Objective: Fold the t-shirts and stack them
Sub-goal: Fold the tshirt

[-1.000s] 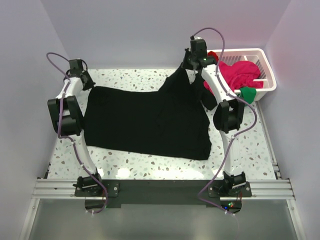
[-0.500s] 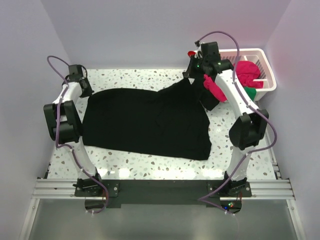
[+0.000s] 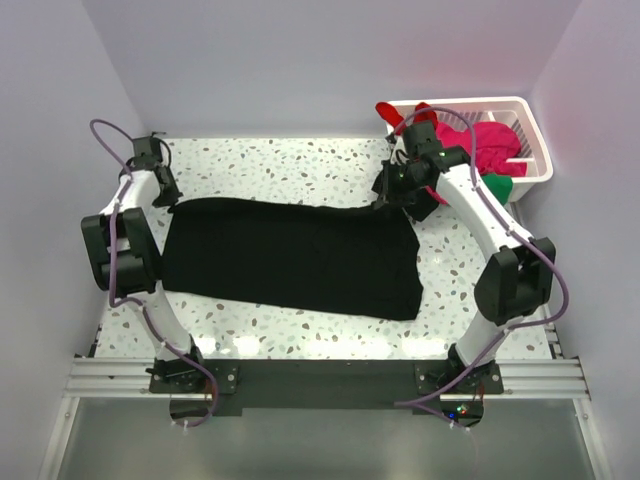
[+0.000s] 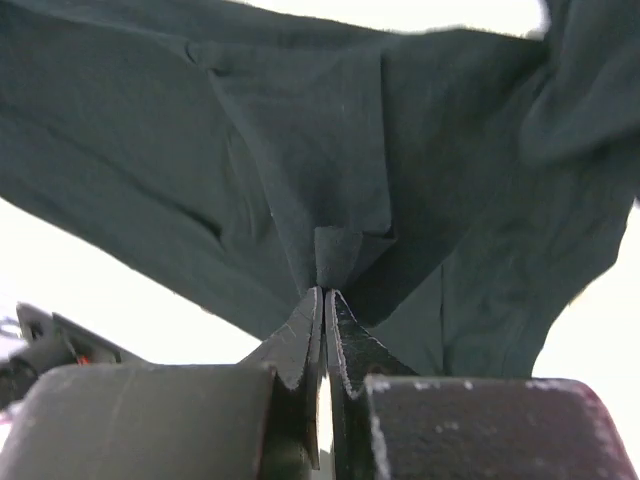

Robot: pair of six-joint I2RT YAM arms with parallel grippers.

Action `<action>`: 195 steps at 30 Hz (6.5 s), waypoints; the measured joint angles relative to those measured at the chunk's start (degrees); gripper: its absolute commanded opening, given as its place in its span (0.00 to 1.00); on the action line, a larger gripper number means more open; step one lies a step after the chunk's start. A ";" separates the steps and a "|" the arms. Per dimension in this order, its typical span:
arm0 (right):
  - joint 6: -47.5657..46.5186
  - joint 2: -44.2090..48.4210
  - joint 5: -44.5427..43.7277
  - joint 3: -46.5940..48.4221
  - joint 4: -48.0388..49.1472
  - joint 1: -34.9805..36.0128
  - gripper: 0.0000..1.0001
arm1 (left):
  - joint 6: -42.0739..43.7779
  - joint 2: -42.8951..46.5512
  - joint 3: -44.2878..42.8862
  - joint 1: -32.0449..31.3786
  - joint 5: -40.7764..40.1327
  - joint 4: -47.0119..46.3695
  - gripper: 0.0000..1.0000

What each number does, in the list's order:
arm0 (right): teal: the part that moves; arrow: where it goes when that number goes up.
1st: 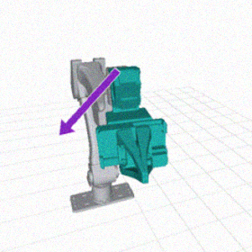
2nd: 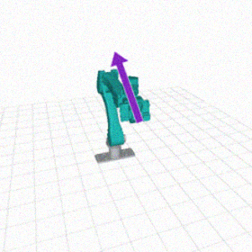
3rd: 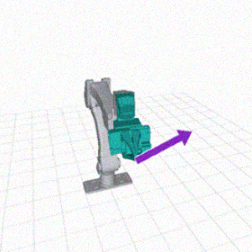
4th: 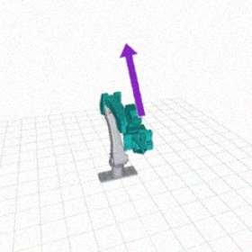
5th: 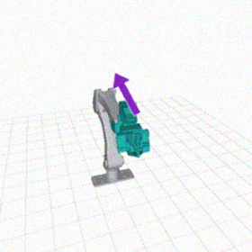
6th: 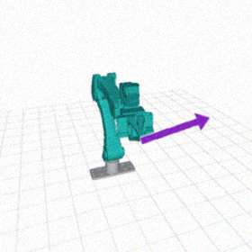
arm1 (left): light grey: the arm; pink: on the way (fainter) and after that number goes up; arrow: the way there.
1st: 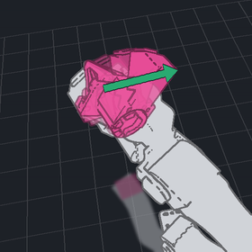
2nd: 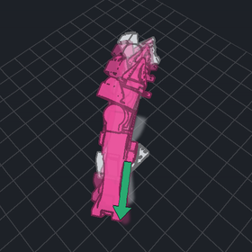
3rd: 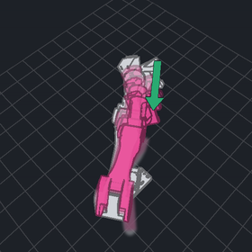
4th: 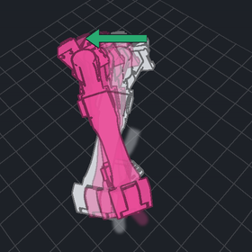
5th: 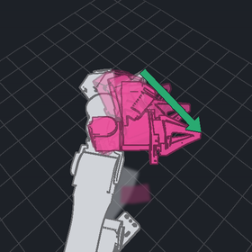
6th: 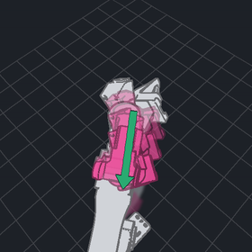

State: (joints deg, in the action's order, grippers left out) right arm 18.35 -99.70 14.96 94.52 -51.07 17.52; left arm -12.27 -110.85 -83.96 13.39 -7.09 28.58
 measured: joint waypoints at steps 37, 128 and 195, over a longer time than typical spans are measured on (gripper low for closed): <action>6.51 17.88 -5.51 -34.29 -2.23 11.74 0.51 | -3.54 17.70 16.37 1.51 -5.46 1.62 0.65; 4.04 -3.91 1.20 -17.27 6.21 26.01 0.13 | -9.14 7.69 21.24 -4.79 16.61 -8.90 0.78; 9.14 -48.11 -24.15 43.39 -2.54 14.64 0.60 | -10.91 21.24 32.33 3.80 20.57 -7.69 0.80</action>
State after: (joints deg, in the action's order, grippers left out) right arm 27.49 -147.81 -9.19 137.91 -53.60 32.16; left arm -23.18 -89.60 -51.64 17.19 13.47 20.88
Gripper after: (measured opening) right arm 0.597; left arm 0.796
